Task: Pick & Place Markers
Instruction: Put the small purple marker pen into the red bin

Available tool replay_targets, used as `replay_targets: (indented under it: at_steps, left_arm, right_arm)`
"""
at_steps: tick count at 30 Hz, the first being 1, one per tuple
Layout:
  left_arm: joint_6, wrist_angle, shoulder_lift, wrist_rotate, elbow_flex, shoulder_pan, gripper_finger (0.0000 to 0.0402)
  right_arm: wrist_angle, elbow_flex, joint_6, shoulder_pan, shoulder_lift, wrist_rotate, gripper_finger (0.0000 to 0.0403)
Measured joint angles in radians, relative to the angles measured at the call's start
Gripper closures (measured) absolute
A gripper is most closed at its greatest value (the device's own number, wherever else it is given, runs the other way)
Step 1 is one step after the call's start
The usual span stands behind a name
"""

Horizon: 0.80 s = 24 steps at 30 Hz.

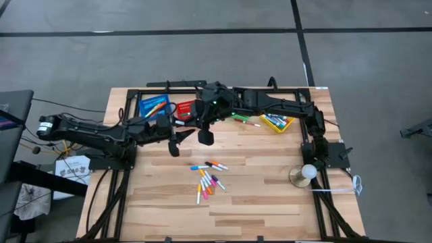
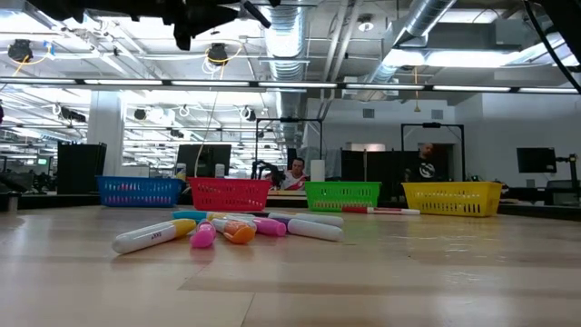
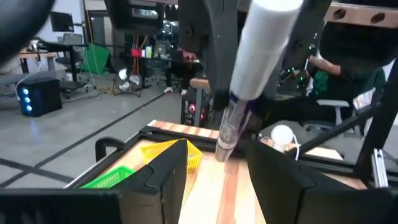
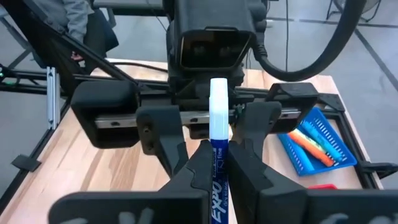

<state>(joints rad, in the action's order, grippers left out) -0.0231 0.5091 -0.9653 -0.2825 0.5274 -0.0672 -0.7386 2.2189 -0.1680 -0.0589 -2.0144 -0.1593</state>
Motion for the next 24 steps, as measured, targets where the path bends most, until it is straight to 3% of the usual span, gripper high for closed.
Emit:
replay_targets:
  at_steps: [24]
  left_arm:
    - [0.000,0.156,-0.012,0.037,0.000,0.043,0.0238]
  right_arm:
    - [0.130,0.000,-0.008,0.001,0.000,-0.001,0.0383]
